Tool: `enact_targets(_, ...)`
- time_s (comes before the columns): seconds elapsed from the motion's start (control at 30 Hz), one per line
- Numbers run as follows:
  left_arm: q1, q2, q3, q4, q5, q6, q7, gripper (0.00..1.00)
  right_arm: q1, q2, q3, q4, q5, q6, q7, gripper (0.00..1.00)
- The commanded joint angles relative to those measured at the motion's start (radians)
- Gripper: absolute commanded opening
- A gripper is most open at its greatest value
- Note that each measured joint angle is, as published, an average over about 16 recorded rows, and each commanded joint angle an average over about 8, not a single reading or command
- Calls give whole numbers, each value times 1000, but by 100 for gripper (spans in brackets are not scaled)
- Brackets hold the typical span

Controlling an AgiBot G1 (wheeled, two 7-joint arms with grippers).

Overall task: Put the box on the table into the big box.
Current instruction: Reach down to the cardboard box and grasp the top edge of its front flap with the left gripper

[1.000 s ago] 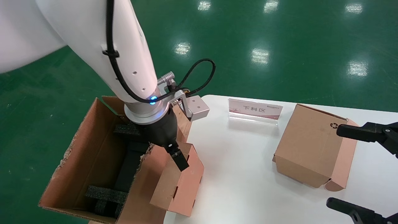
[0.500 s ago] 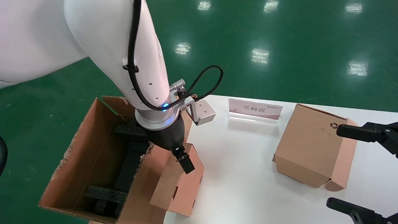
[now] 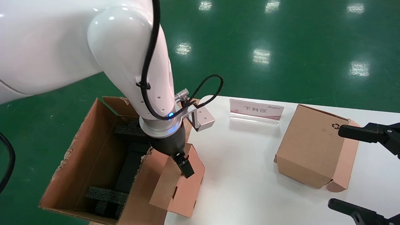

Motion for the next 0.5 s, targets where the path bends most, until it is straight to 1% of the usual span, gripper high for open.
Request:
enact_targets(0.03, 6, 5, 4, -1, 6, -2, -9, 100, 0, 0, 0, 0, 0, 0, 0, 100)
enact_targets(0.33, 27, 19, 13, -3, 15, -8, -25, 100, 0, 0, 0, 0, 0, 0, 0, 100)
enact_targets(0.37, 28, 19, 14, -3, 15, -9, -26, 94, 0, 0, 0, 0, 0, 0, 0, 100)
enact_targets(0.5, 32, 20, 13, -4, 16, -13, -26, 44, 0, 0, 0, 0, 0, 0, 0, 100)
